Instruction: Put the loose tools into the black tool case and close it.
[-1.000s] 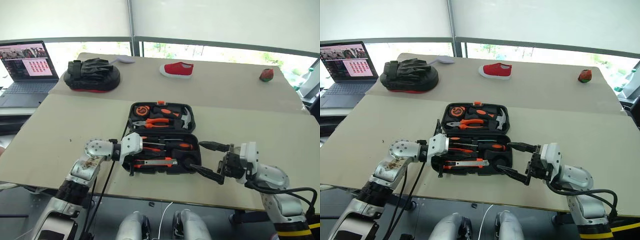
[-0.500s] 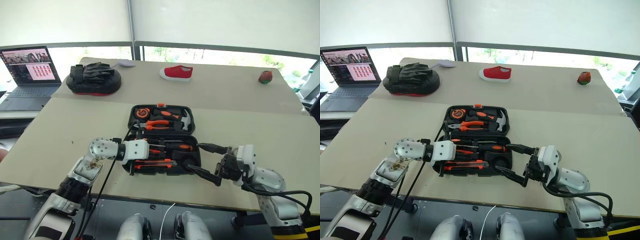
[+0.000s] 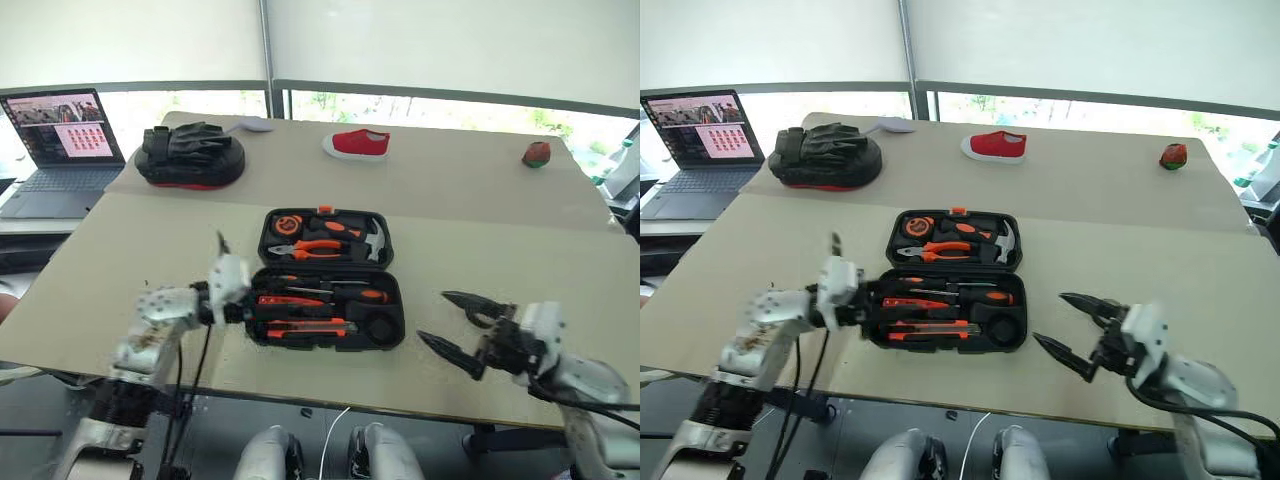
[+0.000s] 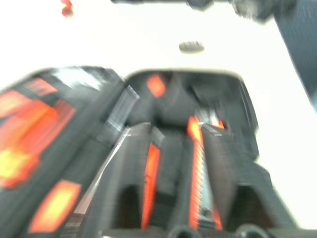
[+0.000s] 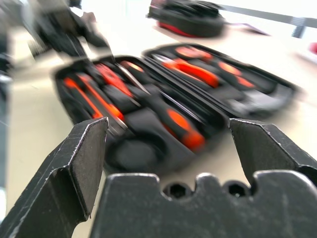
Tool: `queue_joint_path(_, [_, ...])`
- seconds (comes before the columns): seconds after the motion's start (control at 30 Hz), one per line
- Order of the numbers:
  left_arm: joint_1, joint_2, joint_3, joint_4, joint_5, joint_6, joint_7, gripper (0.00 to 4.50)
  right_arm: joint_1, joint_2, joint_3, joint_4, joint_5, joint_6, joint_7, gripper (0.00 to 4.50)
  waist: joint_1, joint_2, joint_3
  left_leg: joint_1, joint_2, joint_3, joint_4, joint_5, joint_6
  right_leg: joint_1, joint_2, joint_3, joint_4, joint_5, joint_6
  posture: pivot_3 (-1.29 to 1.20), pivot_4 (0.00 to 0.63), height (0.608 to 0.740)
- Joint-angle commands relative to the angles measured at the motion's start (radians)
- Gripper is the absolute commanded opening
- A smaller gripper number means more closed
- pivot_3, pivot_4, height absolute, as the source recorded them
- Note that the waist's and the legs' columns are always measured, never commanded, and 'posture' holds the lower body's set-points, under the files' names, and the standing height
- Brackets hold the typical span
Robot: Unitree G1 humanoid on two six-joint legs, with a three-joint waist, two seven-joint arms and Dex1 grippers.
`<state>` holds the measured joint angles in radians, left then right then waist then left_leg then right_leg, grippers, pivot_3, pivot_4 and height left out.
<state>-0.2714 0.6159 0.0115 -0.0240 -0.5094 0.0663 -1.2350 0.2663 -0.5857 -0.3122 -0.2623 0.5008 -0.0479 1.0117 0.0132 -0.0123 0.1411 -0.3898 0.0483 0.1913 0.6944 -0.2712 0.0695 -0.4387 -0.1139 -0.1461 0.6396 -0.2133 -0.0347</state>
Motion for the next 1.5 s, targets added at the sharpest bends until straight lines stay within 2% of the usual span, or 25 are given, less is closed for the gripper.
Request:
queue_joint_path(0.03, [0.063,0.044,0.105,-0.005,-0.084,0.005,-0.061,3.69,0.093,0.006,-0.123,0.038,-0.027,-0.101,-0.015,4.50,-0.002,0.000,0.000,0.000,0.000,0.000,0.000,0.000,0.000,0.000,0.000,0.000,0.000,0.000,0.000,0.00,0.150,0.740])
queue_joint_path(0.1, [0.098,0.085,0.145,0.026,-0.093,0.010,-0.100,4.41,0.148,0.021,-0.171,0.065,-0.034,-0.134,-0.034,4.50,-0.002,0.000,0.000,0.000,0.000,0.000,0.000,-0.003,-0.003,0.000,0.000,0.000,0.000,0.000,0.000,0.00,0.150,0.740])
queue_joint_path(0.23, [0.146,0.117,0.204,0.116,-0.095,-0.040,-0.165,4.41,0.246,0.037,-0.223,0.146,-0.083,-0.203,-0.046,4.50,-0.001,0.001,0.001,0.001,0.000,0.000,-0.001,-0.006,-0.003,-0.001,0.000,0.000,0.000,-0.002,-0.003,0.00,0.150,0.740])
queue_joint_path(0.37, [0.143,0.082,0.201,0.070,-0.108,-0.039,-0.161,4.41,0.252,-0.016,-0.223,0.147,-0.119,-0.176,-0.062,4.50,-0.001,0.002,0.001,0.000,0.000,-0.001,-0.001,-0.007,-0.003,-0.001,0.000,0.000,-0.003,-0.004,-0.006,0.00,0.150,0.740])
queue_joint_path(0.53, [0.132,0.046,0.148,-0.021,-0.111,0.000,-0.156,4.41,0.098,-0.187,-0.153,0.061,-0.135,0.052,-0.090,4.50,-0.017,0.004,0.003,-0.001,0.000,0.000,-0.001,-0.007,-0.002,0.000,0.000,0.002,-0.007,-0.002,-0.002,0.00,0.150,0.740])
queue_joint_path(0.73, [0.121,0.013,0.084,-0.077,-0.080,-0.008,-0.148,4.41,-0.129,-0.370,0.022,0.070,-0.175,0.306,-0.059,4.50,-0.009,0.004,0.003,-0.001,0.000,-0.001,-0.003,-0.006,-0.003,-0.001,0.002,0.001,-0.007,0.001,0.001,0.00,0.150,0.740])
queue_joint_path(0.93, [0.126,0.012,0.060,-0.100,-0.067,-0.015,-0.146,4.41,-0.259,-0.423,0.172,0.172,-0.258,0.388,-0.030,4.50,0.003,0.004,0.003,-0.005,0.000,-0.001,-0.002,-0.001,-0.001,-0.002,0.001,-0.002,-0.010,0.000,0.001,0.00,0.150,0.740])
queue_joint_path(1.07, [0.141,0.019,0.053,-0.123,-0.062,-0.015,-0.148,4.50,-0.319,-0.452,0.243,0.215,-0.322,0.439,-0.030,3.43,-0.001,0.004,0.003,-0.008,-0.001,-0.001,0.001,-0.002,0.002,-0.003,0.001,-0.002,-0.011,0.002,0.005,0.00,0.150,0.740])
queue_joint_path(1.3, [0.155,0.016,0.059,-0.148,-0.068,-0.009,-0.132,4.50,-0.379,-0.436,0.267,0.232,-0.350,0.387,-0.034,1.05,-0.001,0.003,0.004,-0.008,-0.001,-0.001,0.002,-0.005,-0.003,-0.002,0.000,-0.002,-0.011,0.004,0.007,0.00,0.150,0.740])
queue_joint_path(1.4, [0.155,0.018,0.060,-0.151,-0.070,-0.007,-0.131,4.50,-0.421,-0.456,0.264,0.232,-0.344,0.361,0.007,0.07,-0.001,0.003,0.004,-0.008,-0.001,-0.001,0.002,-0.005,-0.004,-0.003,0.000,-0.002,-0.011,0.004,0.007,0.00,0.150,0.740])
queue_joint_path(1.5, [0.154,0.019,0.059,-0.149,-0.071,-0.008,-0.133,4.50,-0.471,-0.451,0.260,0.194,-0.270,0.364,0.092,0.07,-0.003,0.004,0.004,-0.008,-0.001,-0.001,0.002,-0.004,-0.003,-0.003,0.001,-0.002,-0.011,0.004,0.007,0.00,0.150,0.740])
